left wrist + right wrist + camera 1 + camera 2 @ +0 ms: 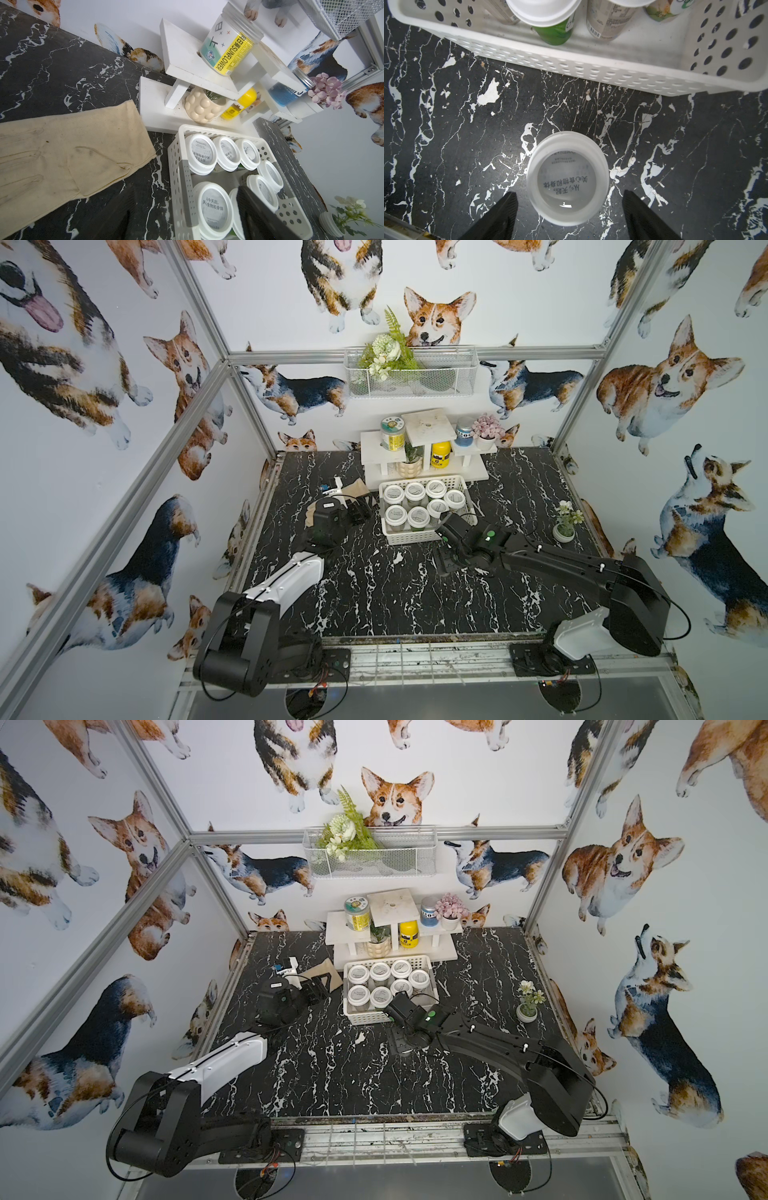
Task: Put the yogurt in the basket
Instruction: Place the yogurt at the center of the board, then pick up the yogurt from the center of the board.
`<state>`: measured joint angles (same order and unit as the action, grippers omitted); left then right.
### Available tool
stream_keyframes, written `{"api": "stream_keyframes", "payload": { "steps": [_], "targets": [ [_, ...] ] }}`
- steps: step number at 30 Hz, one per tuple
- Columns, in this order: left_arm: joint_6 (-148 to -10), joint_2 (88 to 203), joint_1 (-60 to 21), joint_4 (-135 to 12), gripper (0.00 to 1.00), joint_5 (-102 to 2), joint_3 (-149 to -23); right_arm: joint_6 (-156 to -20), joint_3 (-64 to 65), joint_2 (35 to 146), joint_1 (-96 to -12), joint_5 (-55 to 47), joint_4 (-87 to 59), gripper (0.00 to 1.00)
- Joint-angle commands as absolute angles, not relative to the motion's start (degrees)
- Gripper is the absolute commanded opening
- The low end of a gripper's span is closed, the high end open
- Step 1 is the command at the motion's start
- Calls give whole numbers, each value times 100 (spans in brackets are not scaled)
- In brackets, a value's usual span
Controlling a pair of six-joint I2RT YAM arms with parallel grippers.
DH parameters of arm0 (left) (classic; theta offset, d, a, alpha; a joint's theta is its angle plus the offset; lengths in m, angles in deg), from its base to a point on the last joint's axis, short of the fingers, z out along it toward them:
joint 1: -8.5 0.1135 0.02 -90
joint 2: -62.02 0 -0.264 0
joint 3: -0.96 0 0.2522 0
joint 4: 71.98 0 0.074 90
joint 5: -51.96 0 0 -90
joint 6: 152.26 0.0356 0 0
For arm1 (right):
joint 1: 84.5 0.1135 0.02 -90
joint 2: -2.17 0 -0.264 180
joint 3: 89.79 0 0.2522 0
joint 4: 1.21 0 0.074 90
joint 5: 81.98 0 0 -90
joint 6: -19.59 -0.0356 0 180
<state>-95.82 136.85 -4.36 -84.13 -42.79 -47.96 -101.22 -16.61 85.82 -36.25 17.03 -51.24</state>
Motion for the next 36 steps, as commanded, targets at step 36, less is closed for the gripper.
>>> {"api": "stream_keyframes", "payload": {
  "steps": [36],
  "targets": [
    [-9581,13699,-432,-8551,82,-4321,-4802,-9946,-1356,8809,-3616,1811,-5323,69]
  ]
}}
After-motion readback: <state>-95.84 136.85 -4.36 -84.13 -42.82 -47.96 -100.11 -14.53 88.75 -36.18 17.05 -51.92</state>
